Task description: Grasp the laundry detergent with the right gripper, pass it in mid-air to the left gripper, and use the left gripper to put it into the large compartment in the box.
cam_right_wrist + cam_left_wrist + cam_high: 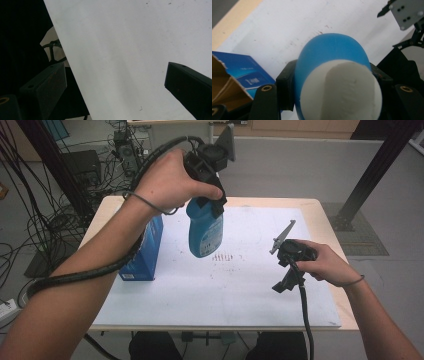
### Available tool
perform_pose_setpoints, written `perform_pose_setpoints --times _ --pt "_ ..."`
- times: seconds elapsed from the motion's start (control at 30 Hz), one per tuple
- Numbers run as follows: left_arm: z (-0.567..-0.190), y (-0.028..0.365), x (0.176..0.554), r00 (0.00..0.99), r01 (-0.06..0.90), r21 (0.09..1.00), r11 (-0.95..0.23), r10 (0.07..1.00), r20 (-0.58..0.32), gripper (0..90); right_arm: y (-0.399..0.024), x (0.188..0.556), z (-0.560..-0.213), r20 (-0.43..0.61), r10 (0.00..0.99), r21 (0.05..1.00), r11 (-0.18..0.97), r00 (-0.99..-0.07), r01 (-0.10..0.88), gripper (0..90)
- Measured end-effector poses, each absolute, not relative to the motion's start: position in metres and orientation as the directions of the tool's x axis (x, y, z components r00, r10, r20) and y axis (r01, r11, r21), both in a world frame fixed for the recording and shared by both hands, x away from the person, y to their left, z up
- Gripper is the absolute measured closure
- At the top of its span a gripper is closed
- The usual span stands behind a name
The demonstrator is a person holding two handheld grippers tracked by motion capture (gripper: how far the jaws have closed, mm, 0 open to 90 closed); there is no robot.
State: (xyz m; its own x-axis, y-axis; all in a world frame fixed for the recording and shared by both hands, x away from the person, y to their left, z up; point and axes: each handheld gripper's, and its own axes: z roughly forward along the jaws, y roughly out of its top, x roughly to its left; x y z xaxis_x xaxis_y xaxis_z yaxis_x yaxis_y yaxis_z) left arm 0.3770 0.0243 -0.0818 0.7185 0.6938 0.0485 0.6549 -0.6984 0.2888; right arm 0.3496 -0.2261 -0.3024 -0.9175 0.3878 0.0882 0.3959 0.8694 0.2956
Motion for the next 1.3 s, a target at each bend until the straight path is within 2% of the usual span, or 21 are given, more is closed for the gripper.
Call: perform_pose_setpoints --times 0.43,0.8,1.3 --pt "-0.044 0.053 0.393 0.640 0.719 0.313 -0.621 0.767 0.050 37.9 -0.221 0.349 -0.299 0.080 0.383 0.309 0.868 -0.920 0.388 3.9" --pt "-0.046 0.096 0.410 0.537 0.797 0.321 -0.512 0.843 0.011 37.8 -0.221 0.348 -0.298 0.080 0.376 0.315 0.869 -0.923 0.381 3.9" --pt "-0.054 0.160 0.429 0.365 0.881 0.318 -0.350 0.931 0.014 37.8 -0.217 0.350 -0.298 0.081 0.367 0.319 0.872 -0.927 0.373 3.9"
